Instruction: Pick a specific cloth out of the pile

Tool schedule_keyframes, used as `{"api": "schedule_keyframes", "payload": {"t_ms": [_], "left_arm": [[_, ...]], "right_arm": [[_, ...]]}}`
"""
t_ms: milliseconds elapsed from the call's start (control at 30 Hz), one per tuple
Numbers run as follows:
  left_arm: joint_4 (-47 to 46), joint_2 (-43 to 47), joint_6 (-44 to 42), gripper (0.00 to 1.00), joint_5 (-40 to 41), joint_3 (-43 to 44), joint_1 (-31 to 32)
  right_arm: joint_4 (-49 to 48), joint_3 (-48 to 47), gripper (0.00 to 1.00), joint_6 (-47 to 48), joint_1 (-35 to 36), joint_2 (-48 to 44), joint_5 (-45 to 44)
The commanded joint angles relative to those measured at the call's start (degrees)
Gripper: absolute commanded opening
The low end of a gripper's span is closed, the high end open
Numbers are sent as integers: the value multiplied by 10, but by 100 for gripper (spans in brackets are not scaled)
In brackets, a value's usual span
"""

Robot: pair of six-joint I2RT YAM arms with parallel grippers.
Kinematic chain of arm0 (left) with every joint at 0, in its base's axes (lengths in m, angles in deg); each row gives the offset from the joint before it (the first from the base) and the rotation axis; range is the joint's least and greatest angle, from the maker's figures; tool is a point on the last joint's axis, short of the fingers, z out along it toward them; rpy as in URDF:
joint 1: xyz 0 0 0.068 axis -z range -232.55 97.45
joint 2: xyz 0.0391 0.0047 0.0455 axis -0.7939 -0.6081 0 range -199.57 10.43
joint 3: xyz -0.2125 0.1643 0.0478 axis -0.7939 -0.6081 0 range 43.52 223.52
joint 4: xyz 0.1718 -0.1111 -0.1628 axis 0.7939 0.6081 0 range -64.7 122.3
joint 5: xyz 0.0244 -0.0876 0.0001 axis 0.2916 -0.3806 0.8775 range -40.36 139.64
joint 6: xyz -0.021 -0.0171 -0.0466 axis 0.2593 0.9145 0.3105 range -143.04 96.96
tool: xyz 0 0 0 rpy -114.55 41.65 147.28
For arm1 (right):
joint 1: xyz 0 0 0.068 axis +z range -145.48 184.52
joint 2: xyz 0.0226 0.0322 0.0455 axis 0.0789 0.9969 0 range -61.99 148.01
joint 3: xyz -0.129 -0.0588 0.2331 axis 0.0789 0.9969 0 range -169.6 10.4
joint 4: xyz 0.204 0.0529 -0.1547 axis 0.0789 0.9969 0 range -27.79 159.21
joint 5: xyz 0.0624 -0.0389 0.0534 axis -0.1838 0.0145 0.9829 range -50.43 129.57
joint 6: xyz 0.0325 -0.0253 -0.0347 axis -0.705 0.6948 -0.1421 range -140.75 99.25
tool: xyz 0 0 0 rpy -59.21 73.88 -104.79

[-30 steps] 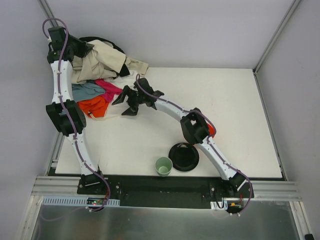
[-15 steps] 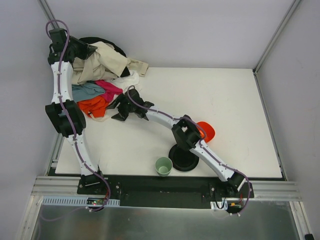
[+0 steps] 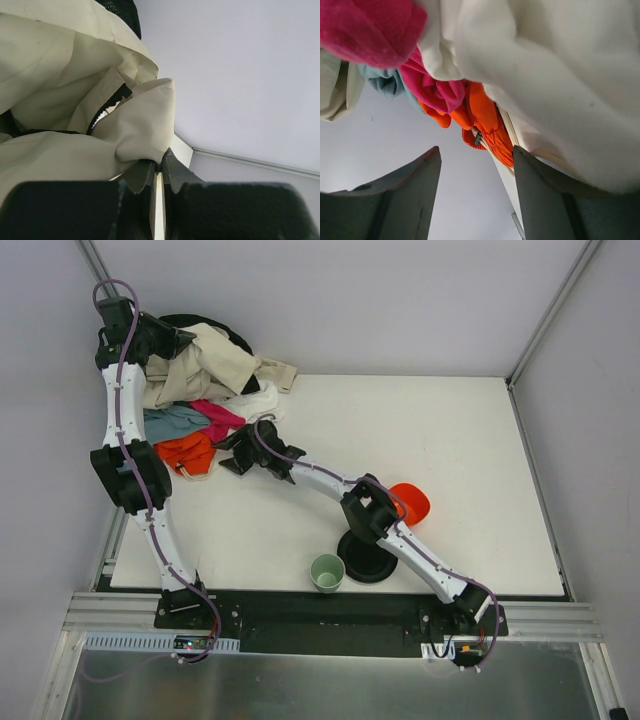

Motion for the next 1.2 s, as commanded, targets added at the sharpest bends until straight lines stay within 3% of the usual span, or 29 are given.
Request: {"api": "schedule_keyframes", "payload": {"t_ms": [0, 167, 200, 300, 400, 467, 533, 800, 933, 1167], "left_arm": [[-37, 35, -2, 0, -18, 0, -3], [-25, 47, -52, 0, 12, -70, -3], [-17, 52, -62, 5, 23, -91, -3], [14, 68, -72, 30, 53, -158, -2], [59, 75, -97, 65, 99, -194, -1], [115, 71, -128, 77, 131, -182, -1], [149, 77, -159, 84, 151, -176, -1], [167, 205, -223, 93, 173, -305, -1], [189, 291, -247, 96, 240, -400, -4], [194, 292, -200, 96, 189, -516, -103]], "right_arm": [[12, -22, 60, -91, 7, 35, -33], [-13, -5, 52, -100, 0, 33, -12], [-24, 3, 51, -102, -5, 31, -3], [-59, 37, 52, -88, -23, 4, 35], [-63, 75, 58, -44, -45, -34, 74], [-63, 97, 64, -27, -57, -57, 95], [-63, 108, 68, -17, -68, -69, 118], [-55, 104, 75, 3, -112, -84, 144], [-51, 114, 76, 16, -124, -98, 156], [-52, 134, 77, 34, -128, -123, 174]]}}
